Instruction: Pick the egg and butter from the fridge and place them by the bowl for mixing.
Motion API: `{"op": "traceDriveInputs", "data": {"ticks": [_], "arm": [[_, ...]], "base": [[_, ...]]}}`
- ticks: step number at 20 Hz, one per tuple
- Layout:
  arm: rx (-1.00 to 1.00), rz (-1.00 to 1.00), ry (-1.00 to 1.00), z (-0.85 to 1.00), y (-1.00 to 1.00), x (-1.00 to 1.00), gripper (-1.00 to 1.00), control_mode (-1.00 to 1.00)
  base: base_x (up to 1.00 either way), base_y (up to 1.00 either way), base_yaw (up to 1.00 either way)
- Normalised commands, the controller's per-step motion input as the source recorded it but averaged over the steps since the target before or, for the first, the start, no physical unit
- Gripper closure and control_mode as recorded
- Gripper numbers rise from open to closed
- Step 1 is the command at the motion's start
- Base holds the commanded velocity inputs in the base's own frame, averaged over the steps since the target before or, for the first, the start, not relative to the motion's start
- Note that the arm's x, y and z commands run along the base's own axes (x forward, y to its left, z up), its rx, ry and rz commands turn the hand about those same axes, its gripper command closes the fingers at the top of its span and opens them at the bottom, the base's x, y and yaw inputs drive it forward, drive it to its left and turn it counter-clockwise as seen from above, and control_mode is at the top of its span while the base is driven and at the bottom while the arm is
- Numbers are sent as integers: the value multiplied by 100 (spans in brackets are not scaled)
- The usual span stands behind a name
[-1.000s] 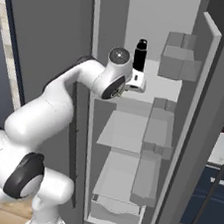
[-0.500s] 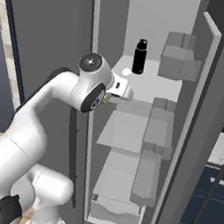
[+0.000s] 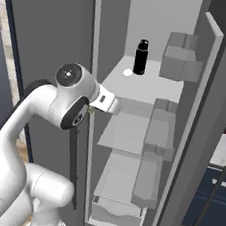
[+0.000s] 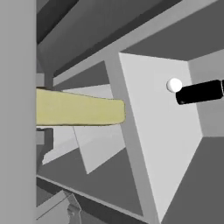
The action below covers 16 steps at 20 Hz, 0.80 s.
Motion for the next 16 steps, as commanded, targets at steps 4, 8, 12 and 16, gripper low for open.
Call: {"op": "traceDriveInputs", "data": {"ticks": [4, 8, 12, 16], "arm": [[6, 0, 0, 9, 17, -65, 100, -100], [0, 0, 7, 5, 20, -51, 100, -100], [0, 5, -1, 1, 13, -47, 100, -100], [0, 2, -2, 0, 0, -5, 100, -100]], "base": [[0, 0, 0], [0, 0, 0], [0, 0, 0], [0, 0, 0]]}}
